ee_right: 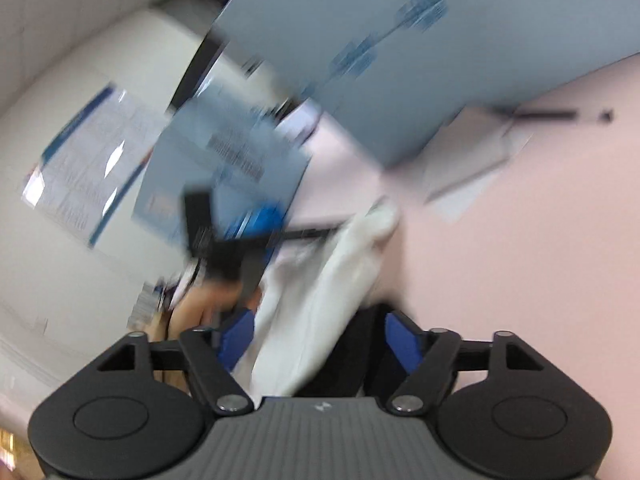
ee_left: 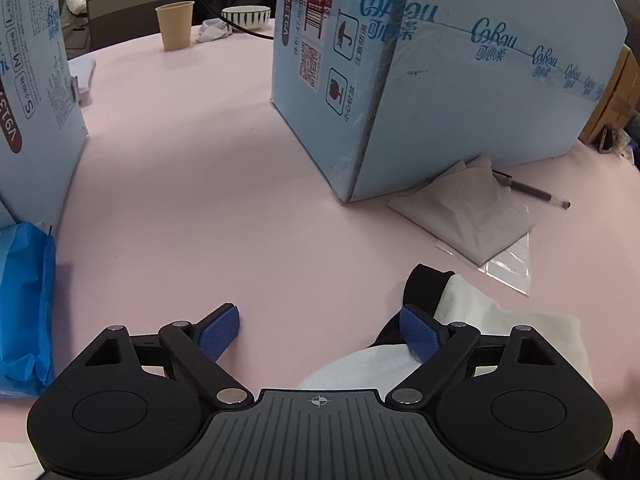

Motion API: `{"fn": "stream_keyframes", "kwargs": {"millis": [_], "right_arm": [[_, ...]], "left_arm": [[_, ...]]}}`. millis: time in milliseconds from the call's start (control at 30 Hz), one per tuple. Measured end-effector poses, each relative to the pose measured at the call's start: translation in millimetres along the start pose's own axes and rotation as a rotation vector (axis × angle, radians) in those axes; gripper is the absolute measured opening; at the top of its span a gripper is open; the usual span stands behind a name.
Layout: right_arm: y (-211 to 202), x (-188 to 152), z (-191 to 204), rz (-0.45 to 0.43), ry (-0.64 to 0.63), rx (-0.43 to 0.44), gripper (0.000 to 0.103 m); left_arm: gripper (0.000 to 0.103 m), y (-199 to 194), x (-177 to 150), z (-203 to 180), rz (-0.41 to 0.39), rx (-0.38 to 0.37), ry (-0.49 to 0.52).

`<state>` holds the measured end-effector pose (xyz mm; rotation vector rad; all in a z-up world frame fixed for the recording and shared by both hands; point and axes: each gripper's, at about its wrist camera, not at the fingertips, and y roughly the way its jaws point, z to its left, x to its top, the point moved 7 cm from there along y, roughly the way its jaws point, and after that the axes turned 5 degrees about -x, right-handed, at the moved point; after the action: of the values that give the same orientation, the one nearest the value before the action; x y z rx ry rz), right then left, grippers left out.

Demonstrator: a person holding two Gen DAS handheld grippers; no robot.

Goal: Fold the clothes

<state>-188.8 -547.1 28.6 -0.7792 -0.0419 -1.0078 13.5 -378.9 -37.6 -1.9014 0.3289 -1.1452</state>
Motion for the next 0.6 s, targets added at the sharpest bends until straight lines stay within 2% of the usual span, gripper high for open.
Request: {"fn": "stream_keyframes", "kwargs": {"millis": [100, 267, 300, 367, 400, 433, 533, 600], "right_arm": [[50, 28, -16, 0.067, 0.136, 0.02, 0.077], [114, 35, -26, 0.157, 0.144, -0.01, 0.066], [119, 36, -23, 0.165, 0.125, -0.02, 0.061], [129, 32, -20, 0.187, 0.085, -0.046, 0.041], [135, 27, -18, 0.199, 0.061, -0.063, 0.023], [139, 24, -17, 0.208, 0.045, -0.07, 0.013], [139, 14, -6, 0.173, -0.039, -0.065, 0.007], [121, 20, 10, 0.088, -0.081, 0.048, 0.007]], "left_arm": [[0.09, -4, -3, -3, 0.003, -0.041, -0.021], [0.09, -19, -11, 14, 0.003, -0.138, -0.141], [0.09, -21, -12, 18, 0.003, -0.148, -0.154], [0.09, -24, -14, 23, -0.001, -0.165, -0.173], [0.09, -25, -15, 24, -0.004, -0.169, -0.179], [0.09, -26, -15, 25, -0.009, -0.175, -0.188], [0.09, -30, -15, 28, -0.035, -0.188, -0.208], [0.09, -34, -14, 31, -0.061, -0.193, -0.221]]}}
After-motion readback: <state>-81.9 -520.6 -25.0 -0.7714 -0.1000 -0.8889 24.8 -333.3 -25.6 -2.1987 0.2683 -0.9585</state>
